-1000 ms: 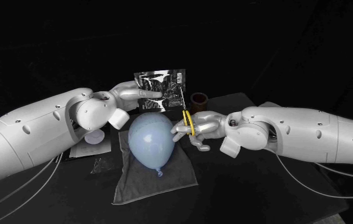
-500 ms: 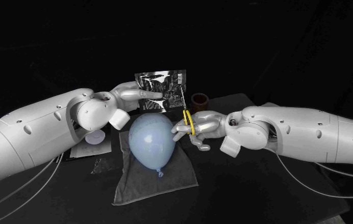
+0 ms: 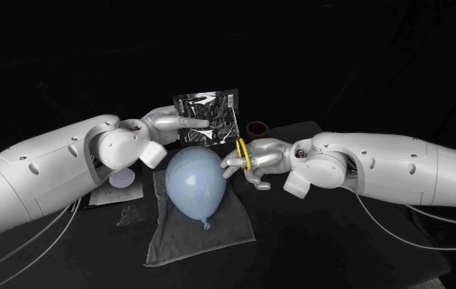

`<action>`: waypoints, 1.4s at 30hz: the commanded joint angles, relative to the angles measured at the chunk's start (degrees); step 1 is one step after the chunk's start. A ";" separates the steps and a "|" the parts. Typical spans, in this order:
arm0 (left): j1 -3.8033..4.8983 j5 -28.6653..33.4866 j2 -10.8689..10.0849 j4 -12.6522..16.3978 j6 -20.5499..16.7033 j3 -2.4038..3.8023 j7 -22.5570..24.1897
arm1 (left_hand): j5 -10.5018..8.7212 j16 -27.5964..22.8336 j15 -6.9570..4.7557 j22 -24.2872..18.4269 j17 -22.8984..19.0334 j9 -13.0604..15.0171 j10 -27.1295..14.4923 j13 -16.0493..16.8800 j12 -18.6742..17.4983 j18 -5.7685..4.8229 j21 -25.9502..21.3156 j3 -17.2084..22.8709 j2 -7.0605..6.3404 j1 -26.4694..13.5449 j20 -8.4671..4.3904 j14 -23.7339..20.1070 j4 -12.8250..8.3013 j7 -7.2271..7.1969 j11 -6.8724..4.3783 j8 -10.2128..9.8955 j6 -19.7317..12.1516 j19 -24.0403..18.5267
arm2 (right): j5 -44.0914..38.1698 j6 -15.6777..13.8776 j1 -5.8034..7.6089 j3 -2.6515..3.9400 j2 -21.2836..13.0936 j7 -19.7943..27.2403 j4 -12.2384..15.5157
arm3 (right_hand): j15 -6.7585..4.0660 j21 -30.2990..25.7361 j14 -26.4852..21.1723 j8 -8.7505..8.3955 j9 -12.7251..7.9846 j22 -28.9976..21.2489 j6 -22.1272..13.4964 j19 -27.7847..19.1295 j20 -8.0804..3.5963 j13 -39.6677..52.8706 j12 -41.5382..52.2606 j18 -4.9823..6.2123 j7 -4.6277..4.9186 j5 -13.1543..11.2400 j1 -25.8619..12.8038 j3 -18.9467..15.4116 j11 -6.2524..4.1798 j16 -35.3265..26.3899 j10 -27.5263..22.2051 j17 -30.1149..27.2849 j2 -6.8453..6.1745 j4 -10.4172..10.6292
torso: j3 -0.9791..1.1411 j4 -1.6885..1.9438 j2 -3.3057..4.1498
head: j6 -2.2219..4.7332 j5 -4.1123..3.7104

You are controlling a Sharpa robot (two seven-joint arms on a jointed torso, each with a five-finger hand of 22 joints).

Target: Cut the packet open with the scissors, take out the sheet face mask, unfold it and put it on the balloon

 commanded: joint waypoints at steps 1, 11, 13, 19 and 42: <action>0.00 -0.17 0.15 0.16 1.59 -0.05 -0.07 | 0.22 -0.40 -0.38 0.00 0.05 5.99 0.48 0.07 0.19 0.70 0.08 0.13 0.44 -0.04 -0.07 0.20 -0.36 0.39 0.06 0.34 -0.07 0.44 | -0.38 0.56 0.22 0.17 0.12 0.95 -0.08 | -0.01 0.06 -0.48 0.29 -0.16 -0.04 0.50 -0.23 0.10 -0.12 0.28 0.79 0.22 -0.05 0.01 -0.39 0.13 0.33 0.32 -0.18 0.80 -0.08 | -0.02 0.03 0.05 | 0.00 -0.06; 0.00 -0.17 0.16 0.13 1.60 -0.06 -0.10 | 0.22 -0.40 -0.38 0.00 0.05 5.99 0.48 0.07 0.19 0.70 0.08 0.13 0.44 -0.04 -0.07 0.20 -0.36 0.39 0.06 0.34 -0.07 0.44 | -0.62 -0.23 0.29 0.17 0.14 1.12 -0.27 | -0.35 1.84 -0.42 0.94 -1.24 1.06 2.80 0.48 -0.16 -0.64 1.95 0.49 1.09 -0.06 1.05 -1.69 -0.42 1.23 2.03 -1.07 2.17 -0.51 | -0.01 0.00 0.00 | 0.01 0.01; 0.00 -0.17 0.15 0.12 1.60 -0.06 -0.10 | 0.22 -0.40 -0.38 0.00 0.05 5.99 0.48 0.07 0.19 0.70 0.08 0.13 0.44 -0.04 -0.07 0.20 -0.36 0.39 0.06 0.34 -0.07 0.44 | -0.57 -0.59 0.29 0.17 0.12 1.14 -0.29 | -0.75 3.37 0.23 1.61 -1.52 2.20 4.59 1.11 -0.51 -0.57 3.20 0.27 1.81 -0.10 1.64 -2.20 -0.86 2.08 3.81 -0.83 2.97 -0.78 | -0.01 0.00 0.00 | 0.01 0.01; 0.00 -0.17 0.13 0.07 1.59 -0.07 -0.11 | 0.22 -0.40 -0.38 0.00 0.05 5.99 0.48 0.07 0.19 0.70 0.08 0.13 0.44 -0.04 -0.07 0.20 -0.36 0.39 0.06 0.34 -0.07 0.44 | -0.49 -1.85 0.30 0.17 0.05 1.46 -0.32 | -1.90 9.97 3.74 4.27 -1.79 7.45 12.48 3.61 -1.48 0.86 8.55 -1.01 1.57 -0.11 3.59 -4.05 -2.07 6.01 11.08 1.82 5.73 -1.89 | -0.01 0.02 0.03 | 0.10 0.02; 0.00 -0.18 -0.01 0.03 1.75 -0.07 -0.20 | 0.22 -0.44 -0.39 0.00 0.15 6.16 0.51 0.07 0.19 0.70 0.07 0.16 0.46 -0.13 -0.09 0.24 -0.46 0.38 0.04 0.35 -0.10 0.46 | -0.62 -3.41 0.30 0.17 -0.04 2.52 -0.02 | -2.61 12.99 5.05 3.02 0.48 9.62 13.82 3.80 -2.62 4.63 13.16 -1.54 0.83 -0.09 4.40 -9.00 -2.89 8.71 9.52 0.99 8.37 -4.25 | 0.00 0.05 0.04 | 0.25 -0.13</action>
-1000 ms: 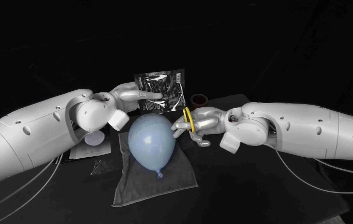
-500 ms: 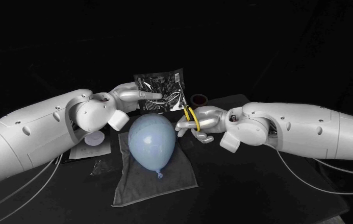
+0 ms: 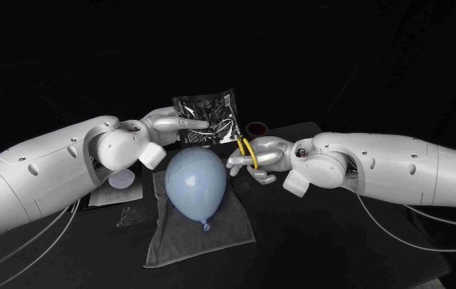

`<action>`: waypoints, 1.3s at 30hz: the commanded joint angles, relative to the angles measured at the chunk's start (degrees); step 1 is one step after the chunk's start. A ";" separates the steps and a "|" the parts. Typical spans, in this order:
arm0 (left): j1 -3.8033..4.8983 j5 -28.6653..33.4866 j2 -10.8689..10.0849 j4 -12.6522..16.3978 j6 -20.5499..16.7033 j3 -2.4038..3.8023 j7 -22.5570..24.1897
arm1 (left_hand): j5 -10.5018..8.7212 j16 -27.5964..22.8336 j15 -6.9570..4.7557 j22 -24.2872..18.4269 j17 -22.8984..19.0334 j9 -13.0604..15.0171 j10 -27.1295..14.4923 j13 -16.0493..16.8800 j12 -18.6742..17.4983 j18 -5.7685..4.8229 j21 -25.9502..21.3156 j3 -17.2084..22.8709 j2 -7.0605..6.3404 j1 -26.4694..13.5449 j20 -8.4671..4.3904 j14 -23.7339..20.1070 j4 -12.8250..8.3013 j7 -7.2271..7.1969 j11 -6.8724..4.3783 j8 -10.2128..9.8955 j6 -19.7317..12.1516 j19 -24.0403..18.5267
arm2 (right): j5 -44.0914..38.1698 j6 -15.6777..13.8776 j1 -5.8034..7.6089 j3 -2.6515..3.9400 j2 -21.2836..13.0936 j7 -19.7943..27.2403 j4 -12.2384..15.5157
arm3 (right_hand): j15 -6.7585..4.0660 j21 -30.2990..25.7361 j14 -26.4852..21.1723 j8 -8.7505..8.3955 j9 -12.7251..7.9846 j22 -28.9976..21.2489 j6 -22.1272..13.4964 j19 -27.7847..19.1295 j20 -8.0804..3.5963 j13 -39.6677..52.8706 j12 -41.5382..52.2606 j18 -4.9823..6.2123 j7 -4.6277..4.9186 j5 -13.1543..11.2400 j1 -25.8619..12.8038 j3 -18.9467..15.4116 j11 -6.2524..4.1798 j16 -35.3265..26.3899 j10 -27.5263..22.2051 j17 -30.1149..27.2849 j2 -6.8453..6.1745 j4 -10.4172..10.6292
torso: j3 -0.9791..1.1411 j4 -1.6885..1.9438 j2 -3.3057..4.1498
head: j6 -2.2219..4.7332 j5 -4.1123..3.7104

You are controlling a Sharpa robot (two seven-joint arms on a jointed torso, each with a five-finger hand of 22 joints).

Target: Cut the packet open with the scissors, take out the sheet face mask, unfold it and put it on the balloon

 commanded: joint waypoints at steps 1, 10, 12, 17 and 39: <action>-0.02 -0.21 0.07 0.12 1.31 -0.05 -0.21 | 0.20 -0.20 -0.25 0.00 0.15 6.12 0.40 0.05 0.24 0.87 0.07 0.14 0.44 -0.06 -0.09 0.10 -0.43 0.36 0.16 0.30 -0.11 0.46 | -0.24 -0.36 0.17 0.17 0.12 2.15 0.21 | 0.80 -0.89 -0.85 -1.98 -0.40 -0.80 -3.35 -0.93 0.67 -0.75 -1.35 -0.01 1.34 -0.10 -0.89 -1.46 2.08 -0.20 -1.44 -0.83 -0.45 -0.62 | 0.02 0.03 0.00 | 0.03 -0.06; -0.02 -0.21 -0.02 0.09 1.41 -0.05 -0.24 | 0.20 -0.20 -0.25 0.00 0.15 6.12 0.40 0.05 0.24 0.87 0.07 0.14 0.44 -0.06 -0.09 0.10 -0.43 0.36 0.16 0.30 -0.11 0.46 | -0.24 -1.70 0.18 0.16 0.15 3.08 0.01 | 3.25 -16.32 -9.77 -8.52 -2.09 -14.59 -15.52 -8.98 3.08 -5.32 -7.14 3.17 1.55 -0.11 -2.17 -1.32 4.74 -3.18 -11.55 -8.21 -2.52 -1.77 | -0.01 0.04 0.02 | 0.15 -0.03; -0.02 -0.21 -0.04 0.09 1.45 -0.05 -0.26 | 0.20 -0.20 -0.25 0.00 0.15 6.12 0.40 0.05 0.24 0.87 0.07 0.14 0.44 -0.06 -0.09 0.10 -0.43 0.36 0.16 0.30 -0.11 0.46 | -0.29 -1.89 0.18 0.16 0.15 3.35 0.04 | 3.94 -20.03 -11.34 -8.64 -2.12 -17.93 -17.56 -10.84 3.78 -6.45 -8.01 3.86 1.15 -0.11 -2.48 -1.14 5.49 -2.88 -13.52 -8.63 -3.41 -1.76 | 0.00 0.03 0.00 | 0.20 0.05; -0.02 -0.22 -0.06 0.06 1.54 -0.06 -0.28 | 0.20 -0.20 -0.25 0.00 0.15 6.12 0.40 0.05 0.24 0.87 0.07 0.14 0.44 -0.06 -0.09 0.10 -0.43 0.36 0.16 0.30 -0.11 0.46 | -0.55 -1.56 0.18 0.17 0.18 3.71 0.22 | 4.61 -21.97 -12.92 -7.53 -1.94 -20.08 -19.56 -11.49 4.54 -7.91 -8.31 4.23 1.25 -0.06 -2.97 0.88 6.15 -1.71 -15.18 -9.47 -5.66 -0.55 | 0.02 0.01 0.02 | 0.23 0.07; -0.04 -0.25 -0.04 -0.24 2.14 -0.16 -0.37 | 0.20 -0.23 -0.27 0.00 0.22 6.23 0.43 0.06 0.24 0.88 0.06 0.16 0.45 -0.11 -0.10 0.13 -0.50 0.35 0.14 0.31 -0.12 0.48 | -0.26 -0.12 1.07 0.47 -0.77 4.31 0.84 | 4.03 -21.92 -13.27 -4.22 -1.93 -21.15 -16.41 -10.69 4.14 -9.61 -6.68 4.28 1.63 -0.09 -2.68 2.22 5.40 0.23 -12.26 -11.30 -5.74 0.65 | 0.07 -0.03 -0.01 | 0.40 -0.15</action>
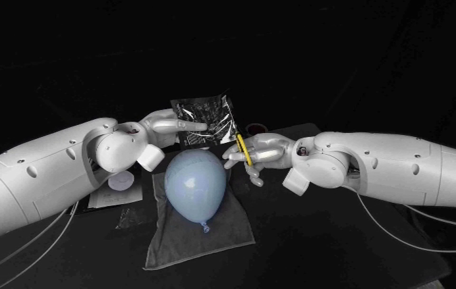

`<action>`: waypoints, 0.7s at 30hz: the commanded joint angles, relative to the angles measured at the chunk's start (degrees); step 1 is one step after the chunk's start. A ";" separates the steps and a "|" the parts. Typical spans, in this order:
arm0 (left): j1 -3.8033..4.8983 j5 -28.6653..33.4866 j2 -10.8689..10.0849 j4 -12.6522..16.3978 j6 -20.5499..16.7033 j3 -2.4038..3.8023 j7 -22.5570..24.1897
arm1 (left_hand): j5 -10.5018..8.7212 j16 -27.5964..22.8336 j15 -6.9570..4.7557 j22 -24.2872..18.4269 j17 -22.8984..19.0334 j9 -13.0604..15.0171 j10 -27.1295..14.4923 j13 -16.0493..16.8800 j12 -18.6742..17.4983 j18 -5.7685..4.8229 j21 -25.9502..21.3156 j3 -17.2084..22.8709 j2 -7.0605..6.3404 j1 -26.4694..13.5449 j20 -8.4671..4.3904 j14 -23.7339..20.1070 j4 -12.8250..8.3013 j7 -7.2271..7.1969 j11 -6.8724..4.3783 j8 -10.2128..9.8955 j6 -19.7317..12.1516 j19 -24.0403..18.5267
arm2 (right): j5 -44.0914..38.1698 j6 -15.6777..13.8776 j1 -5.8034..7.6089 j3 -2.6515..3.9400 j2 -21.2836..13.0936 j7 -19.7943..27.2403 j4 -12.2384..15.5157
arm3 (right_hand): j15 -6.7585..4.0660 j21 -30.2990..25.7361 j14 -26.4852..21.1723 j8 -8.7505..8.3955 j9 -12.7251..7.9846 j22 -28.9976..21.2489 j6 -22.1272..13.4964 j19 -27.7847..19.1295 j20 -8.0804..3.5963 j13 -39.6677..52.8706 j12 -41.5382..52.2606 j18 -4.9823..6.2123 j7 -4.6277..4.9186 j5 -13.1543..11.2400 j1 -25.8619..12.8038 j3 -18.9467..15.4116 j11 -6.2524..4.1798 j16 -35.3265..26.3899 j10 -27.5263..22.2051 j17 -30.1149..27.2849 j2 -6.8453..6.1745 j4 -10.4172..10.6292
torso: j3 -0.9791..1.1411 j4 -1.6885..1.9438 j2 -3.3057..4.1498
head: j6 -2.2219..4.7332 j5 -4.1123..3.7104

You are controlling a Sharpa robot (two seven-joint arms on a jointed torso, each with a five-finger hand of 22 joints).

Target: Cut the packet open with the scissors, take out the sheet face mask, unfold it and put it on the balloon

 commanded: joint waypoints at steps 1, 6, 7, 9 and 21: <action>-0.03 -0.24 0.09 0.07 1.61 -0.09 -0.31 | 0.19 -0.23 -0.19 0.00 0.13 6.20 0.54 0.07 0.25 0.93 0.06 -0.06 0.61 0.05 -0.10 0.05 -0.29 0.47 0.03 0.21 0.00 0.48 | 0.04 1.17 0.53 0.25 0.04 1.90 -0.01 | -0.66 0.02 -0.59 0.39 -0.20 0.04 0.63 0.49 -0.31 -0.27 0.36 0.63 0.73 -0.09 0.26 0.02 0.35 0.47 1.37 -0.27 -0.27 0.06 | 0.05 0.01 -0.02 | -0.01 -0.04; -0.03 -0.24 0.11 0.03 1.67 -0.11 -0.36 | 0.19 -0.23 -0.19 0.00 0.14 6.21 0.55 0.07 0.26 0.93 0.06 -0.06 0.60 0.04 -0.10 0.05 -0.29 0.47 0.03 0.21 0.00 0.48 | 0.03 1.51 1.24 0.27 0.19 1.65 -0.59 | -0.85 0.25 -0.53 0.67 -0.56 -0.02 1.60 0.81 -0.52 -0.76 0.59 0.56 0.90 -0.09 0.44 -0.32 0.16 0.87 2.34 -0.72 0.12 -0.01 | 0.01 0.00 -0.02 | 0.04 0.07; -0.03 -0.24 0.10 0.02 1.66 -0.11 -0.36 | 0.19 -0.23 -0.19 0.00 0.14 6.21 0.55 0.07 0.26 0.93 0.06 -0.06 0.60 0.04 -0.10 0.05 -0.29 0.47 0.03 0.21 0.00 0.48 | 0.02 1.63 1.37 0.27 0.15 1.53 -0.67 | -0.90 0.36 -0.49 0.81 -0.72 -0.02 2.17 0.96 -0.62 -0.95 0.71 0.56 1.03 -0.11 0.49 -0.52 0.07 1.04 2.80 -0.90 0.26 -0.05 | -0.01 0.04 -0.01 | 0.10 0.08; -0.03 -0.24 0.07 -0.03 1.58 -0.12 -0.37 | 0.19 -0.23 -0.19 0.00 0.14 6.21 0.55 0.07 0.26 0.93 0.06 -0.06 0.60 0.04 -0.10 0.05 -0.29 0.47 0.03 0.21 0.00 0.48 | -0.01 1.84 1.52 0.26 0.04 1.32 -0.72 | -1.11 0.93 -0.38 1.19 -0.95 0.32 3.58 1.36 -0.75 -1.20 1.08 0.43 1.43 -0.09 0.59 -0.87 -0.16 1.35 3.87 -1.19 0.59 -0.13 | -0.05 0.05 0.00 | 0.00 0.15; -0.04 -0.22 0.02 -0.24 0.90 -0.19 -0.33 | 0.19 -0.23 -0.19 0.00 0.15 6.24 0.56 0.08 0.26 0.93 0.06 -0.07 0.61 0.01 -0.10 0.07 -0.29 0.47 0.03 0.22 0.00 0.49 | -0.73 1.47 1.76 0.22 -0.62 0.87 -0.46 | -3.14 13.82 3.44 2.87 -2.52 11.32 16.81 7.32 -2.71 -1.56 4.63 -1.94 0.48 -0.15 2.07 -3.49 -2.63 4.52 15.32 -1.38 3.98 -1.88 | -0.06 0.07 -0.05 | -0.01 0.05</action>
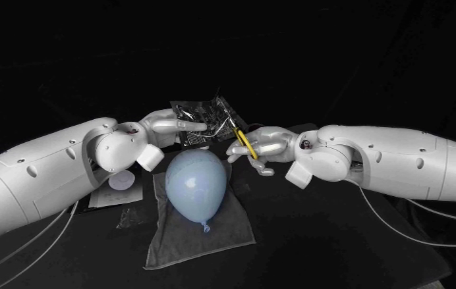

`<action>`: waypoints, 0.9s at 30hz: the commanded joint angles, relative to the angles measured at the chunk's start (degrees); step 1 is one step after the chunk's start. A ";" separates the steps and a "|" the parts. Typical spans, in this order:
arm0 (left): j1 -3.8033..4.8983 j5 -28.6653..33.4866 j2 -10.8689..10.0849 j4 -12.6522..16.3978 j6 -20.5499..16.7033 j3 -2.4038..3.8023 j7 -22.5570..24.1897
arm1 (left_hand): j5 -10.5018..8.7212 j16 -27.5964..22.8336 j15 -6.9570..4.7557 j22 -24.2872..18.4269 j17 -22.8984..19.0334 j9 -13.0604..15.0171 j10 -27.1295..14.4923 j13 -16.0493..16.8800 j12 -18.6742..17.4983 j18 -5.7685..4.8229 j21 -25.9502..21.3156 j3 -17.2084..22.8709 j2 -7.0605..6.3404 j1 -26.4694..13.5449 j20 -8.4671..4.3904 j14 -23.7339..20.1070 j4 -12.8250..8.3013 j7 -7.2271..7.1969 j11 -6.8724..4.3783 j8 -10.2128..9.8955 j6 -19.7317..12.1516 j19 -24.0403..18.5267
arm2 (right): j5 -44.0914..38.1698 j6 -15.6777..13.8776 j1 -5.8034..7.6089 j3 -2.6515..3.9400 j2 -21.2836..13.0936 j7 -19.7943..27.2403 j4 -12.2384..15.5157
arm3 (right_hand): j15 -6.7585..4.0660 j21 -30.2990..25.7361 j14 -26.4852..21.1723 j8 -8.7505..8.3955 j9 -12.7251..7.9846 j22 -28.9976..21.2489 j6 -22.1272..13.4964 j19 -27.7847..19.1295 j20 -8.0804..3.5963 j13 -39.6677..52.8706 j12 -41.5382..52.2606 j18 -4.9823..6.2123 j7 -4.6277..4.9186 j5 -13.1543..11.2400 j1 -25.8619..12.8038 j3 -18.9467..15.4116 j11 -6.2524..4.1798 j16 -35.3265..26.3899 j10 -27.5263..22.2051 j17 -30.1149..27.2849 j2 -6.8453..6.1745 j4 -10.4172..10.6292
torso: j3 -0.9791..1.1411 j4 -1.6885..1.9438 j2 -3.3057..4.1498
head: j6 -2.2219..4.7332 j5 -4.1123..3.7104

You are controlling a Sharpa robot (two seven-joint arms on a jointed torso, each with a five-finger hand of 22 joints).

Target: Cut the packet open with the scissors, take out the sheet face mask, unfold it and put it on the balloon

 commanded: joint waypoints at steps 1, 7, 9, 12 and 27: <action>-0.05 -0.24 0.05 -0.01 0.47 -0.11 -0.34 | 0.20 -0.23 -0.20 0.01 0.06 6.21 0.57 0.08 0.26 0.60 0.07 -0.06 0.67 0.06 0.10 0.07 -0.30 0.44 0.02 0.30 -0.04 0.29 | -0.60 0.74 0.23 0.18 -0.25 1.24 0.26 | -0.55 2.56 1.56 0.72 0.19 2.34 5.20 1.21 -0.24 0.39 0.86 -1.42 2.14 -0.10 0.16 -1.57 1.11 0.93 11.23 1.47 0.71 -0.49 | -0.05 -0.02 0.02 | -0.01 -0.03; -0.06 -0.16 -0.13 -0.06 0.19 -0.15 -0.28 | 0.20 -0.23 -0.20 0.01 0.06 6.21 0.57 0.08 0.26 0.60 0.07 -0.06 0.67 0.06 0.10 0.07 -0.30 0.44 0.02 0.30 -0.04 0.29 | -0.70 -0.10 0.21 0.08 -0.89 1.27 0.19 | -2.83 9.46 6.95 2.83 2.52 8.75 12.56 3.99 -2.34 2.69 3.53 -2.78 -0.33 -0.07 0.75 -1.60 -1.44 2.76 19.11 5.86 2.41 -1.15 | -0.02 -0.03 0.03 | 0.11 -0.04; -0.06 -0.14 -0.18 -0.06 0.16 -0.17 -0.28 | 0.20 -0.23 -0.20 0.01 0.06 6.21 0.57 0.08 0.26 0.60 0.07 -0.06 0.67 0.06 0.10 0.07 -0.30 0.44 0.02 0.30 -0.04 0.29 | -0.72 -0.32 0.16 0.04 -0.99 1.31 0.11 | -3.28 10.80 8.11 3.38 3.33 10.05 13.57 4.52 -2.76 3.34 4.01 -3.07 -0.84 -0.07 0.98 -1.57 -1.94 3.10 20.41 7.05 2.77 -1.31 | 0.00 -0.05 0.03 | 0.08 0.00; -0.06 -0.13 -0.26 -0.05 0.15 -0.21 -0.28 | 0.20 -0.23 -0.20 0.01 0.06 6.21 0.57 0.08 0.26 0.60 0.07 -0.06 0.67 0.06 0.10 0.07 -0.30 0.44 0.02 0.30 -0.04 0.29 | -0.68 -0.72 0.06 0.00 -1.16 1.40 -0.07 | -3.75 11.84 9.13 3.85 4.45 11.05 14.21 4.91 -3.24 4.20 4.29 -3.30 -1.37 -0.06 1.16 -1.57 -2.44 3.25 21.39 7.88 3.10 -1.45 | 0.03 -0.04 0.02 | 0.07 0.03; -0.07 -0.11 -0.46 0.06 0.27 -0.35 -0.33 | 0.20 -0.25 -0.19 0.01 0.11 6.29 0.59 0.08 0.26 0.60 0.06 -0.07 0.69 -0.04 0.10 0.10 -0.28 0.43 0.02 0.30 -0.05 0.30 | 0.08 -2.60 -0.76 -0.12 -1.57 2.09 -0.46 | -5.39 16.65 13.47 4.79 8.05 15.84 16.21 6.88 -4.84 7.15 4.56 -4.39 -3.24 -0.06 2.79 -1.64 -4.18 4.33 24.42 12.46 5.18 -1.90 | 0.04 -0.04 0.05 | 0.24 0.00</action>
